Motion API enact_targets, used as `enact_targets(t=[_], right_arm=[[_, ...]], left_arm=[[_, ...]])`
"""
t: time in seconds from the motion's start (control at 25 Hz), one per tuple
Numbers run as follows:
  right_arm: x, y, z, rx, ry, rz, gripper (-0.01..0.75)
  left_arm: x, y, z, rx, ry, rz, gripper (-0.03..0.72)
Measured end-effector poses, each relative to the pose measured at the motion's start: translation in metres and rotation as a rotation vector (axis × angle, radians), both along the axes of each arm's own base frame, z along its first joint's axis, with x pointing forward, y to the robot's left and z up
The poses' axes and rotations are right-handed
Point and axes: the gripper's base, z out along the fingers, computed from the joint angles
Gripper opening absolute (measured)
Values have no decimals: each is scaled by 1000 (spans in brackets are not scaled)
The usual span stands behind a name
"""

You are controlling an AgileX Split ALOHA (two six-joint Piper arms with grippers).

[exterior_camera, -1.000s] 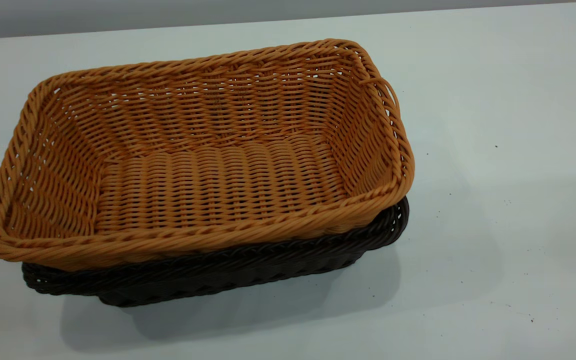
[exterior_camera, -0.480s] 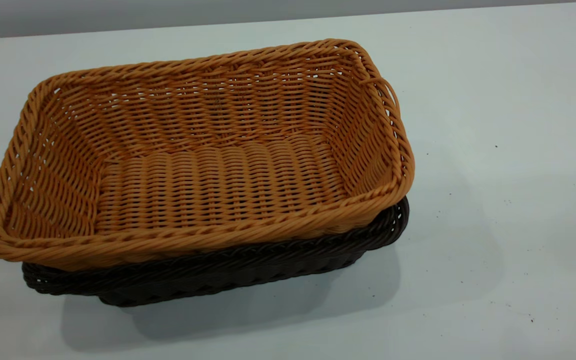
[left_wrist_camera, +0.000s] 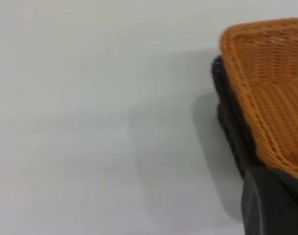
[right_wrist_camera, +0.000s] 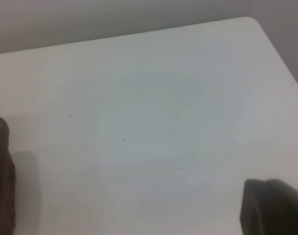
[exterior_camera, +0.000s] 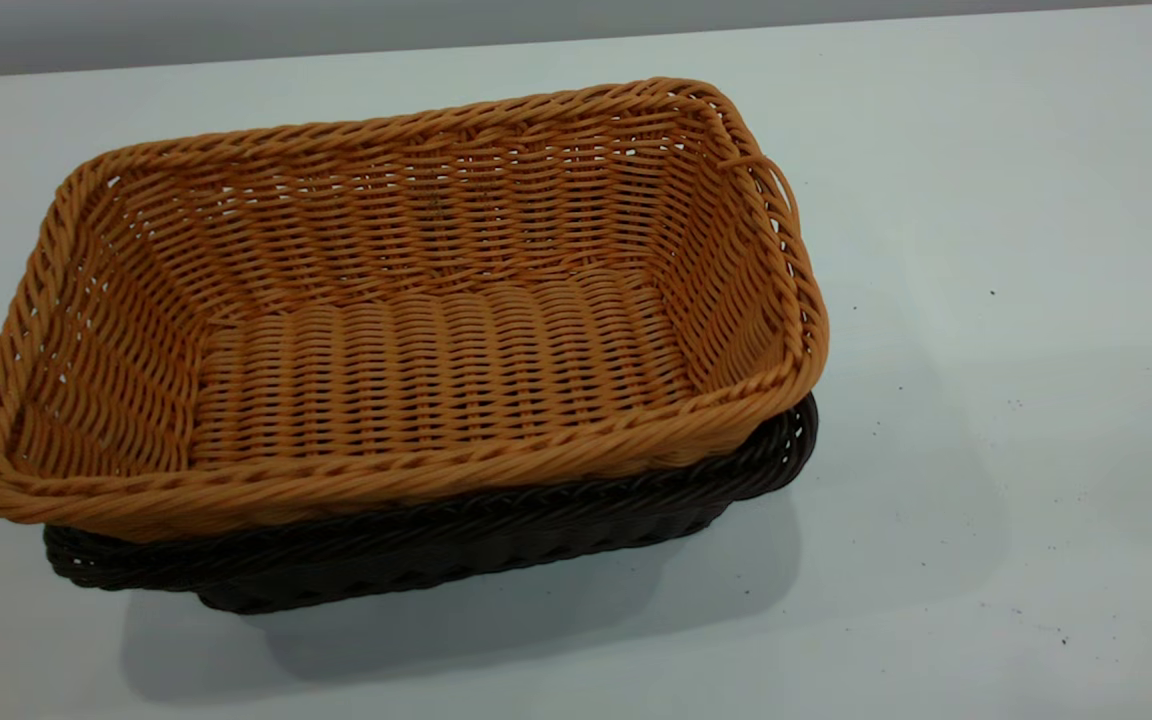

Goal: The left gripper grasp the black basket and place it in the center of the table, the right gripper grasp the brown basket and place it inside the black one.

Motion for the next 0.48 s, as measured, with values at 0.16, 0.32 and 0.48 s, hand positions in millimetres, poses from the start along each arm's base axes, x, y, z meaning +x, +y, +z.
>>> enact_targets(t=[0.16, 0.32, 0.48], right_arm=[[0, 0, 0, 0, 1, 0, 2], [0, 0, 0, 0, 1, 0, 2], [0, 0, 0, 0, 1, 0, 2]], left_arm=[[-6, 0, 1, 1, -30, 14, -1], [-6, 0, 1, 0, -30, 10, -1], [-5, 0, 1, 0, -29, -4, -1]])
